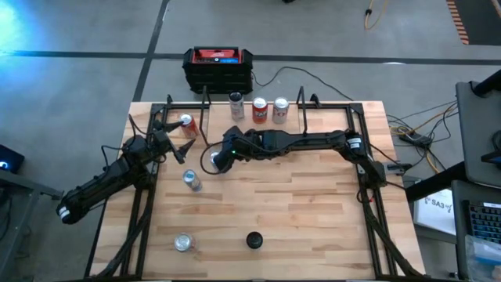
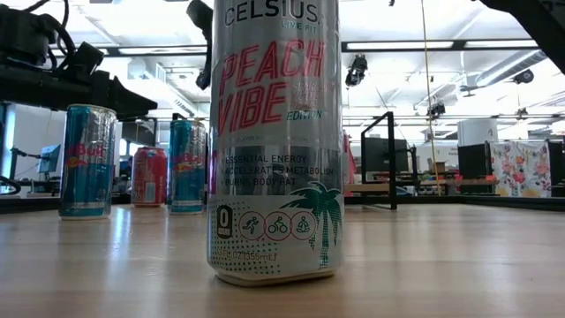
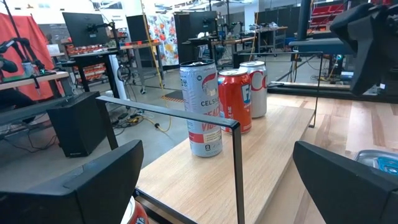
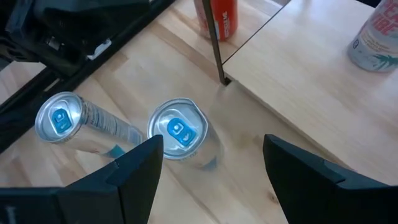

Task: Place canned beverage on shelf
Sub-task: Put the top blue soda can on the shelf

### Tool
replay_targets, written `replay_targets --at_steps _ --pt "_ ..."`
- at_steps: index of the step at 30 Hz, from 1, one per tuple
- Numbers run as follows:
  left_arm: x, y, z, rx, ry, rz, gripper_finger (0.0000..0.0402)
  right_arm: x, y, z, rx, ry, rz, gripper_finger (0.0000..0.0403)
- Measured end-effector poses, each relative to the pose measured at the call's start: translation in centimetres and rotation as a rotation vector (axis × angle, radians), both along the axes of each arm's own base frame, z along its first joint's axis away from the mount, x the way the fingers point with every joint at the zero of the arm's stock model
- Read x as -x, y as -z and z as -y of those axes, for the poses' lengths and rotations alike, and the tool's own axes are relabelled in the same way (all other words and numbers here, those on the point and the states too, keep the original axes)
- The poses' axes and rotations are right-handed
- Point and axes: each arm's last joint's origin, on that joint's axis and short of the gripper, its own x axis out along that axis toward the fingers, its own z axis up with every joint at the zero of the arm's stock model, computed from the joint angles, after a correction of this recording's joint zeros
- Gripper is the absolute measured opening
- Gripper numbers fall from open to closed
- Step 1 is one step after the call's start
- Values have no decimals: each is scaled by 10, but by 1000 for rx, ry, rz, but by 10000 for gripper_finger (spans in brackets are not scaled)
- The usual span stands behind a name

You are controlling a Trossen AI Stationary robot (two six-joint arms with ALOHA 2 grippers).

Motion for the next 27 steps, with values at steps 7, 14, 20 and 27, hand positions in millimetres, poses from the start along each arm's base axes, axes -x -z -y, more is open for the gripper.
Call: replay_targets --at_steps 7,14,20,27 --pt "0 0 0 0 0 0 398 0 0 0 -4 3 -5 233" --pt "0 0 0 0 0 0 398 0 0 0 6 4 -7 140" --pt "0 0 0 0 0 -1 398 0 0 0 7 3 -6 77" --pt "0 0 0 0 0 0 398 1 1 1 17 4 -13 101"
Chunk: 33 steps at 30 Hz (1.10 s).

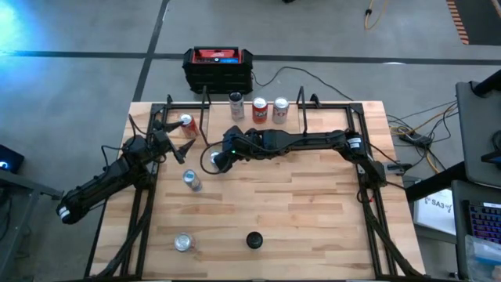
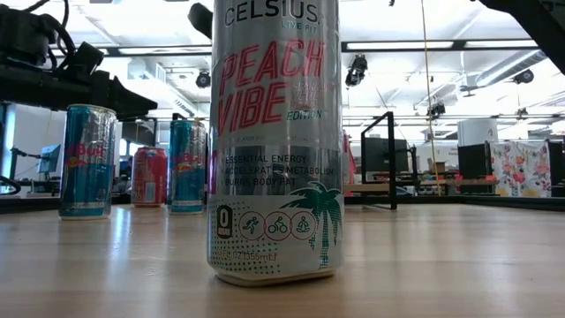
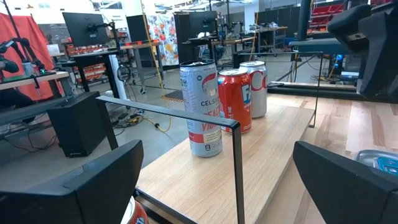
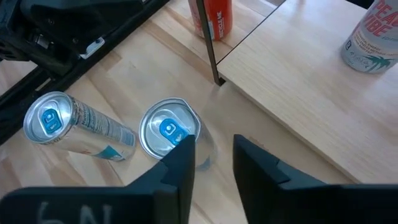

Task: Place canned beverage on shelf
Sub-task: Put the top blue soda can on the shelf

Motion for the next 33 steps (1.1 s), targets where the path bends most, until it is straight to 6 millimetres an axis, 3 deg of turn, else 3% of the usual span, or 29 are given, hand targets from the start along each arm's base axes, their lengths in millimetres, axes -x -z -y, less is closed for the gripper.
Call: replay_targets --at_steps 22,33 --pt "0 0 0 0 -1 0 398 0 0 -4 -47 43 23 368" --pt "0 0 0 0 -1 0 398 -1 0 -33 -126 55 58 390"
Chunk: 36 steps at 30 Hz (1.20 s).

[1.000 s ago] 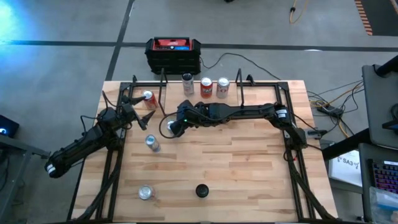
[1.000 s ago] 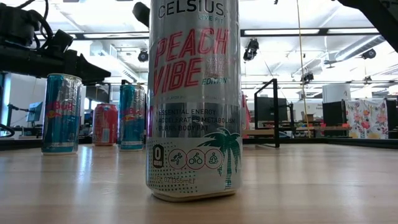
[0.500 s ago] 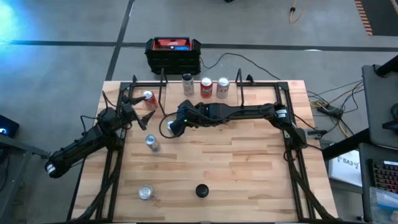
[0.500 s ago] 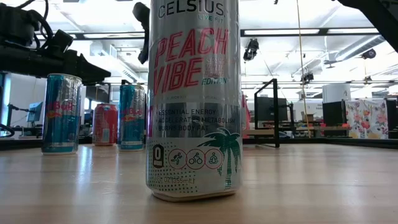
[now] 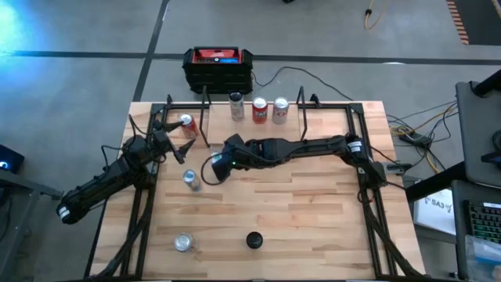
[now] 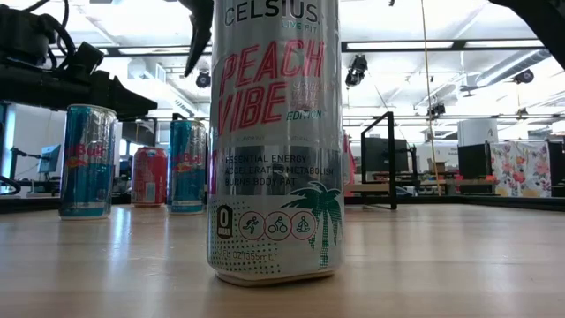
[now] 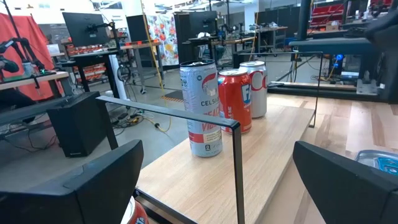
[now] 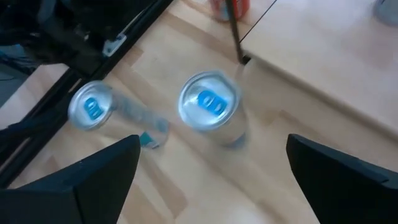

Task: Place canned beverage on shelf
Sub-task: Put the top blue soda can on the shelf

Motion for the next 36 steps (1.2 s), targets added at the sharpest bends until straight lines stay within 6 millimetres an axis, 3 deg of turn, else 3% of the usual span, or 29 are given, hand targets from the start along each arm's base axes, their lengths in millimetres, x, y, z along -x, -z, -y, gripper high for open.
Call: replay_targets --at_steps 6,12,21,27,36 --pt "0 0 0 0 0 0 398 2 0 -28 -24 -71 -3 390" --pt "0 0 0 0 0 0 398 1 7 -48 70 -156 -39 390" --pt "0 0 0 0 0 1 398 -13 45 -46 60 -49 -89 390" --pt "0 0 0 0 1 0 398 -17 48 -43 197 46 -64 390" --pt "0 0 0 0 1 0 398 -30 59 -43 212 50 9 390"
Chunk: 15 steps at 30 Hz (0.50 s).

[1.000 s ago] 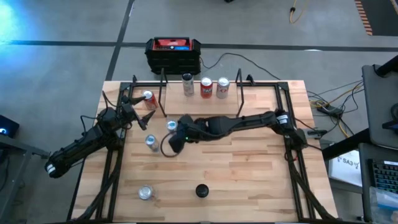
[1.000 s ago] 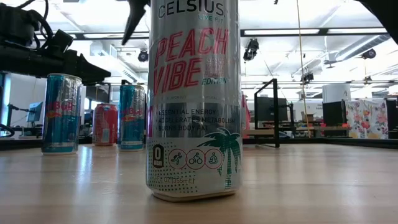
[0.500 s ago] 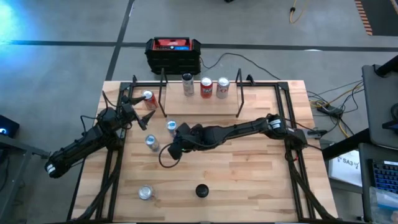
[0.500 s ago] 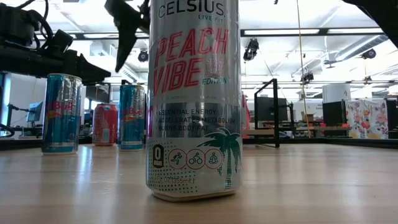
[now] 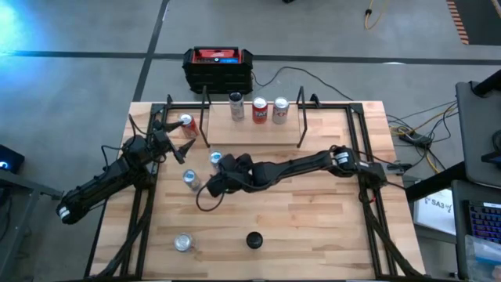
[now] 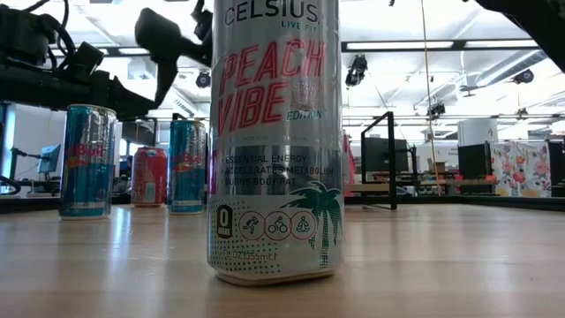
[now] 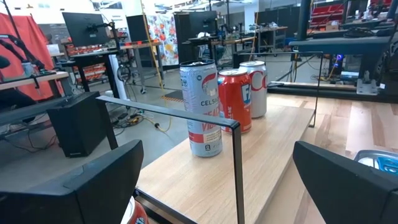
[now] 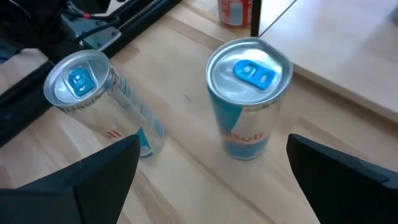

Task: Place canned beverage on shelf
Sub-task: Put the top blue soda can on the shelf

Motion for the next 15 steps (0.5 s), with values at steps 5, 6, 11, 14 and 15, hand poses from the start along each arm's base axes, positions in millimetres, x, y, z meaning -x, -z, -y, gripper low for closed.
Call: replay_targets --at_steps 5,6,11,14,15 --pt "0 0 0 0 -1 0 398 -9 19 4 104 99 20 390" --pt "0 0 0 0 -1 0 398 -11 22 4 124 120 31 390" --pt "0 0 0 0 0 0 398 -17 40 6 210 206 54 390" --pt "0 0 0 0 0 0 398 -19 45 8 227 231 64 390" --pt "0 0 0 -1 0 0 398 -20 46 8 227 237 73 390"
